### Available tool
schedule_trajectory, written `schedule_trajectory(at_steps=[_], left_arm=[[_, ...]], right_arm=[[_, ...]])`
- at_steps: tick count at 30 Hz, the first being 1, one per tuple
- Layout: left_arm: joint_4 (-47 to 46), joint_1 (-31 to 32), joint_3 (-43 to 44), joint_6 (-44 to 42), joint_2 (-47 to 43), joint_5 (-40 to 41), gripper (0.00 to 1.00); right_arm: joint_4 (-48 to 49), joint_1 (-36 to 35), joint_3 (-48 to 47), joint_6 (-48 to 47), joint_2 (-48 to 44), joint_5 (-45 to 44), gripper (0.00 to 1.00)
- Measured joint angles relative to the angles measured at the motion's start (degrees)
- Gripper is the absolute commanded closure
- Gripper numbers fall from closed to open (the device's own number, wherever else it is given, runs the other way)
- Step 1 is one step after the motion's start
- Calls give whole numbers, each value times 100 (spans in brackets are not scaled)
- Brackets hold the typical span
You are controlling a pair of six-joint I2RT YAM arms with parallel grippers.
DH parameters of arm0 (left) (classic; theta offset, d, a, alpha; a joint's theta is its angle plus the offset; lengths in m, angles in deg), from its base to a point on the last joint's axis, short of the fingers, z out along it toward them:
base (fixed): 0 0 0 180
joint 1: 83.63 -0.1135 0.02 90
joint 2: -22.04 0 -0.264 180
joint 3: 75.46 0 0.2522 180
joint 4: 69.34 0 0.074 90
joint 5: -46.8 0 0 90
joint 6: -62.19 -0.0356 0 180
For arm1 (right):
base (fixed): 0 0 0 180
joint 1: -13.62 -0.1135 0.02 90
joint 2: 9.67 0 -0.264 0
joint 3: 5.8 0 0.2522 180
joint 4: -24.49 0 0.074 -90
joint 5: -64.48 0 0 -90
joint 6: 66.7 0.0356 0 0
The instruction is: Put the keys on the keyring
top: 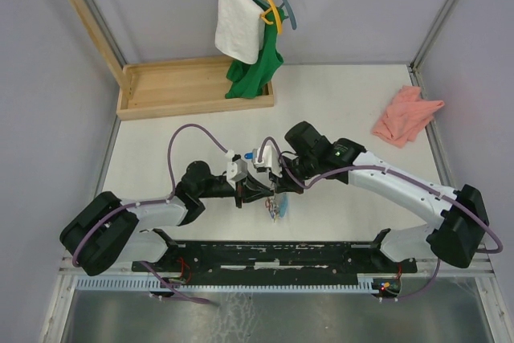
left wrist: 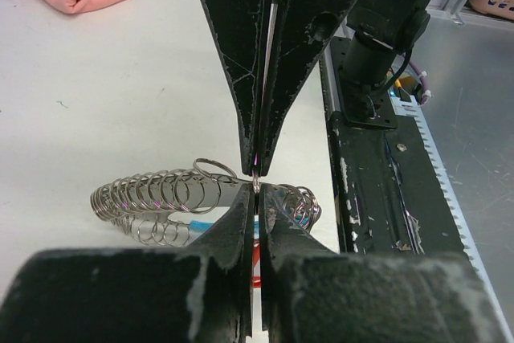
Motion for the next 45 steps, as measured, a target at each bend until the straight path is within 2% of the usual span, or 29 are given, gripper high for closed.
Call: schedule_trajectory(at_steps=[3, 6, 8, 15, 24, 32, 35, 39, 45], left_arm=[[70, 4, 17, -2, 0, -4, 97], [20, 4, 17, -2, 0, 9, 97], [-66, 4, 7, 2, 0, 42, 97], [-511, 2, -214, 44, 28, 295, 97], [-1233, 2, -337, 199, 214, 330, 97], [-1445, 2, -345, 280, 227, 308, 97], [-1478, 2, -345, 299, 227, 304, 97], [-1478, 2, -345, 315, 238, 302, 97], [-1300, -2, -345, 317, 282, 267, 84]], right_arm=[[-28, -20, -4, -33, 7, -24, 96], [11, -4, 20, -11, -50, -57, 82], [164, 68, 157, 37, -210, -20, 77], [887, 439, 866, 350, -992, 348, 74], [1744, 496, 1401, 660, -1056, 730, 74], [2234, 555, 1497, 815, -1040, 811, 78], [2317, 555, 1497, 831, -1005, 892, 83], [2337, 573, 1497, 841, -953, 1032, 97], [2157, 595, 1416, 807, -774, 1113, 99]])
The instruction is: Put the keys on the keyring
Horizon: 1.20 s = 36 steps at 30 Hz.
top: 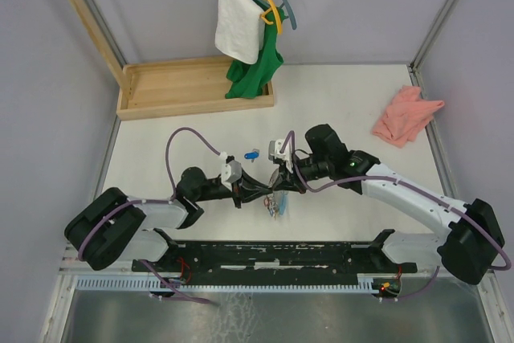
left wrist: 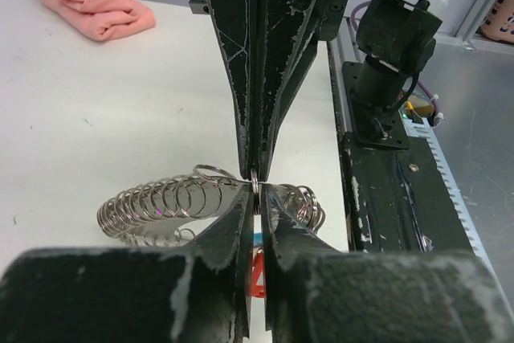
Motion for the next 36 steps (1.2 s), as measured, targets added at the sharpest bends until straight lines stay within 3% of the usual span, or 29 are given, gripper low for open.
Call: schedule_trajectory(at_steps=[11, 18, 30, 32, 36], left_arm=[[1740, 0, 372, -647, -820, 31, 72], [2203, 0, 476, -809, -839, -122, 71], [2549, 7, 588, -822, -841, -264, 87], [2586, 7, 599, -822, -839, -267, 97], [2640, 11, 614, -831, -839, -302, 97]], right_arm=[[-1202, -205, -780, -323, 431, -273, 99], [-1897, -470, -1233, -638, 684, -656, 99], [-2243, -575, -1475, -846, 820, -872, 99], [-2262, -579, -1488, -855, 835, -876, 99], [-2284, -579, -1508, -883, 835, -903, 96]])
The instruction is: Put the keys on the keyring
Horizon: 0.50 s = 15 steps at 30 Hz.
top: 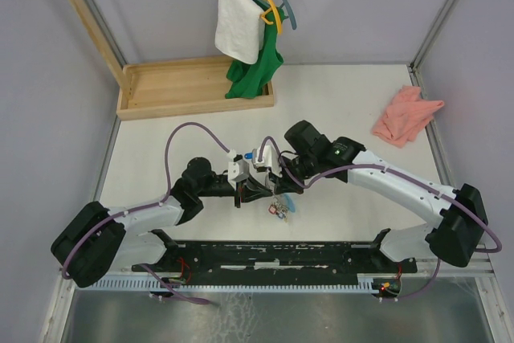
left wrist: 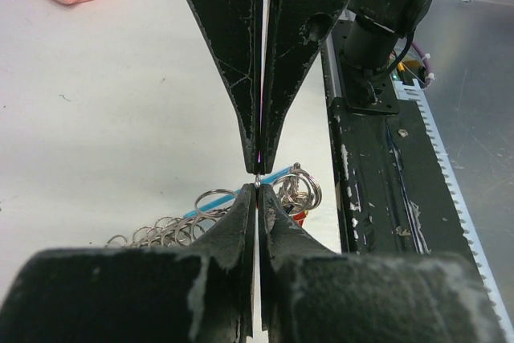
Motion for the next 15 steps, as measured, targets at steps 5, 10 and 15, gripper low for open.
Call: schedule_trajectory(at_steps=[5, 10, 15], left_arm=[[-50, 9, -81, 2, -87, 245, 97], [-289, 9, -575, 24, -372, 881, 97], [-387, 9, -966, 140, -704, 1532, 97]], right_arm=[[140, 28, 0, 107, -20, -11, 72], [776, 262, 20, 494, -269, 37, 61], [1436, 575, 26, 1084, -271, -323, 51]])
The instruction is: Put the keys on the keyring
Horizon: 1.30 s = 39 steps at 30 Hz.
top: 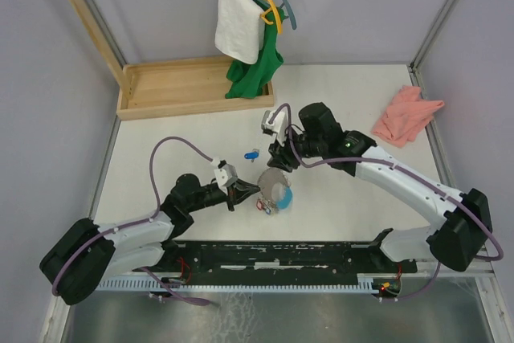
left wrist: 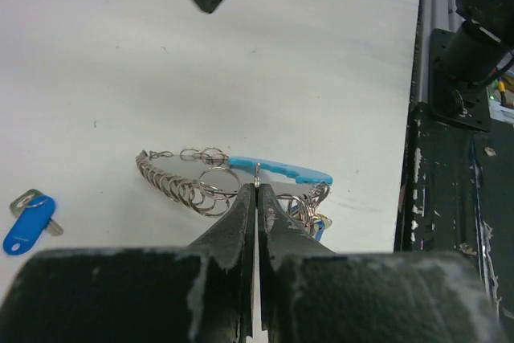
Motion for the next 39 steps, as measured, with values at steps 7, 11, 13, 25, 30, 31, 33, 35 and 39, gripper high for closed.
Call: schedule_trajectory(at_steps=[7, 11, 13, 25, 30, 31, 33, 35, 39], left_arm=[[232, -2, -238, 74, -920, 485, 97], [483, -2, -356, 72, -1543, 599, 97], [678, -2, -411, 72, -1847, 629, 97], [1285, -2, -623, 68, -2636, 922, 97], [1305, -2, -623, 68, -2579, 922, 97], [1305, -2, -623, 68, -2562, 922, 97], [1316, -2, -623, 68, -2544, 920, 97], [1320, -2, -623, 68, -2538, 922, 97], [1344, -2, -621, 66, -2535, 922, 97]], right_arm=[[623, 238, -146, 708, 1200, -1165, 47], [817, 238, -374, 955, 2190, -1604, 47], [887, 238, -522, 1043, 2577, -1751, 47], [1598, 234, -1340, 1390, 4028, -2000, 53], [1657, 225, -1412, 1460, 4291, -2031, 62], [1657, 225, -1429, 1469, 4295, -2061, 64], [1596, 225, -1436, 1486, 4299, -2175, 71], [1547, 225, -1434, 1521, 4293, -2275, 78], [1443, 267, -1276, 1635, 4172, -2564, 87]])
